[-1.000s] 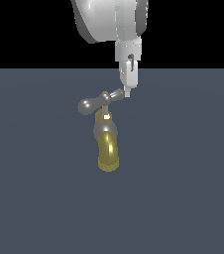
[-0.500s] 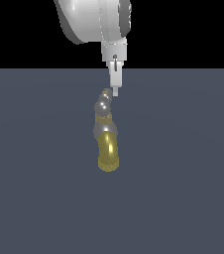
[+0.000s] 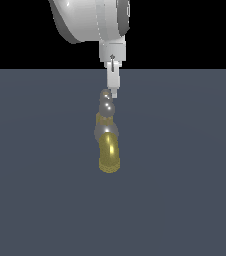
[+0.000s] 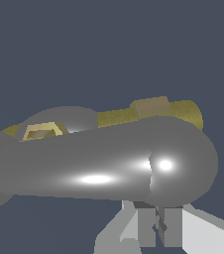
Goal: Turn on the faucet by rotating a designated handle.
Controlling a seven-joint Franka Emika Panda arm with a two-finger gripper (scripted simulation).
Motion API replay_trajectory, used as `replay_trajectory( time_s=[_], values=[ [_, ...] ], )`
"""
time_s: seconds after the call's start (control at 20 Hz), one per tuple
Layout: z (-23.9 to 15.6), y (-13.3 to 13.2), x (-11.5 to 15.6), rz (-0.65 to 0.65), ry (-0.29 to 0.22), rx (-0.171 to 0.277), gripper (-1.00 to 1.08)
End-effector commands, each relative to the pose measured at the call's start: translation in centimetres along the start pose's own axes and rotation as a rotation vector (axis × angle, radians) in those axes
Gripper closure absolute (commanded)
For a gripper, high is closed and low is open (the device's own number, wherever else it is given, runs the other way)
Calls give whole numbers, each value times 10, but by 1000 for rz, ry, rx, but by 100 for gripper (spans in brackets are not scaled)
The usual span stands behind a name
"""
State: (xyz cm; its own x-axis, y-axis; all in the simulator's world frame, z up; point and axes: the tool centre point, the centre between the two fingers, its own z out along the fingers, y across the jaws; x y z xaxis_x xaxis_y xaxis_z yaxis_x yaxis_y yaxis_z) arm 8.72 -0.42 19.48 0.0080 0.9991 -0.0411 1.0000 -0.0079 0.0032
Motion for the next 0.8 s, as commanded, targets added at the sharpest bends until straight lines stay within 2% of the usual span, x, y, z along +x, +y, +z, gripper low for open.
replay_trajectory(
  time_s=[0.0,0.75],
  values=[
    [-2,-7,47,-55,19,1,108],
    [-7,-46,125,-107,41,1,108]
  ],
)
